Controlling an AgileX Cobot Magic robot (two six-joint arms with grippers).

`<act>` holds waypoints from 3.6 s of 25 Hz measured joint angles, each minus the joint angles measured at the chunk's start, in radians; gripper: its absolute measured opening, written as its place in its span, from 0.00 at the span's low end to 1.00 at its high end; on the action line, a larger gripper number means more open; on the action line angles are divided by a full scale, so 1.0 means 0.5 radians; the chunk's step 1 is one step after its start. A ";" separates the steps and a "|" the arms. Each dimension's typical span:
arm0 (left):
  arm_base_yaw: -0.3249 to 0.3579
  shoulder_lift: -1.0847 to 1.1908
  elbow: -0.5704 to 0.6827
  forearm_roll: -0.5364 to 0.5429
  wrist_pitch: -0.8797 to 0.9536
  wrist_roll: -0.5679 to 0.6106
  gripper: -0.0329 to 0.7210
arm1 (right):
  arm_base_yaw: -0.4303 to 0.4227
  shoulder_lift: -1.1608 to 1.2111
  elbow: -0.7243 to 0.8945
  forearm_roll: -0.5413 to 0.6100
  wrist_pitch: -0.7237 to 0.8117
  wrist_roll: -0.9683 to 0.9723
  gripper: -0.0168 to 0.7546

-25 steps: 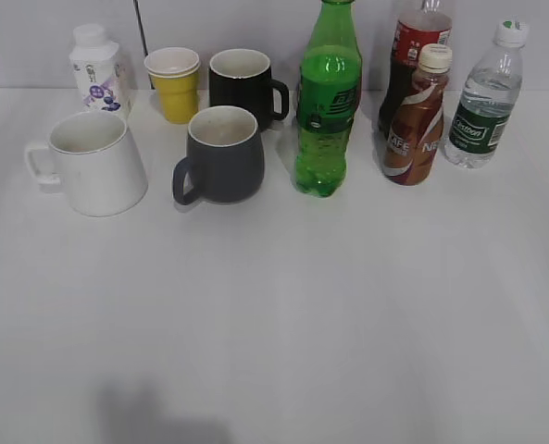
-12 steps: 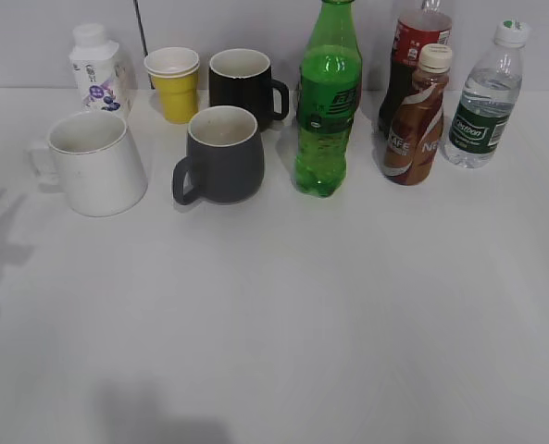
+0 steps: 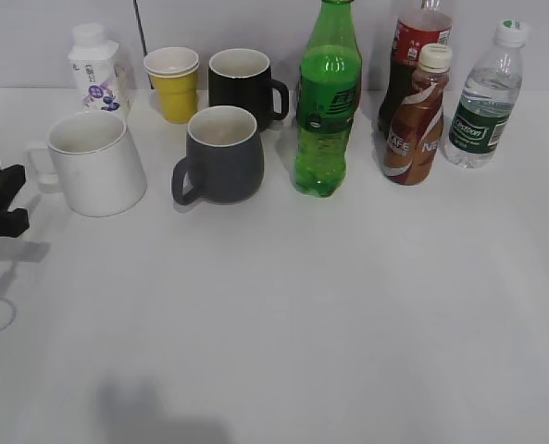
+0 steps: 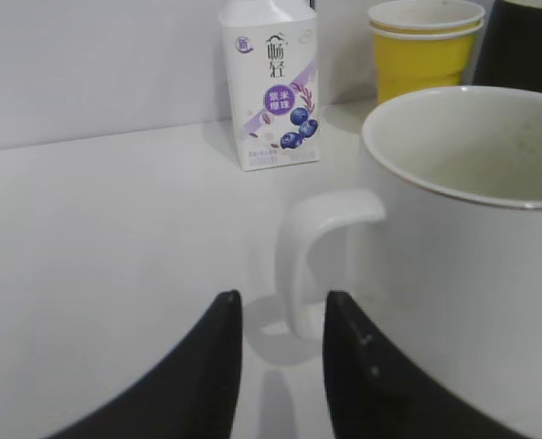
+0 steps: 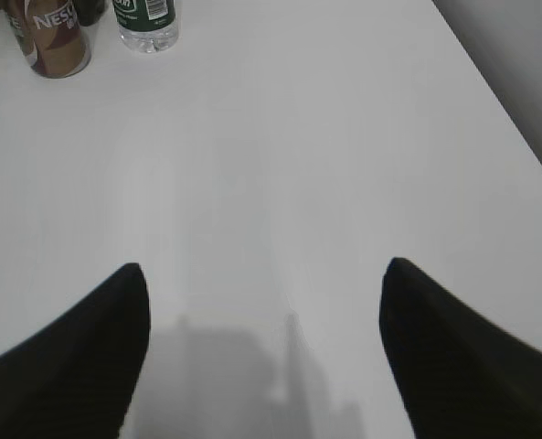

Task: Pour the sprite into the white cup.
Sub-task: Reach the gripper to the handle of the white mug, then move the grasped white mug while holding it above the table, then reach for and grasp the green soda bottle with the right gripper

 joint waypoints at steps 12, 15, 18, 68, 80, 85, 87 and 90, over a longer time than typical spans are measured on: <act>-0.066 0.302 -0.132 -0.048 -0.228 0.009 0.38 | 0.000 0.000 0.000 0.002 0.000 0.000 0.78; -0.092 0.339 -0.189 -0.113 -0.233 0.009 0.38 | 0.000 0.000 0.000 0.002 0.000 0.000 0.78; -0.094 0.405 -0.251 -0.135 -0.229 0.009 0.38 | 0.000 0.000 0.000 0.002 0.000 0.000 0.78; -0.094 -0.358 0.095 0.047 -0.103 -0.008 0.10 | 1.049 2.944 -0.054 0.453 -3.556 -0.488 0.75; -0.094 -0.717 0.100 0.185 0.304 -0.009 0.10 | 1.052 3.644 -0.360 0.398 -3.893 -0.157 0.84; -0.094 -0.877 0.102 0.279 0.412 -0.071 0.10 | 1.052 3.742 -0.576 0.516 -3.869 -0.157 0.84; -0.094 -0.919 0.102 0.317 0.444 -0.116 0.10 | 1.052 3.798 -0.671 0.551 -3.831 -0.157 0.84; -0.098 -0.941 0.102 0.434 0.469 -0.269 0.10 | 1.052 3.882 -0.806 0.573 -3.712 -0.157 0.82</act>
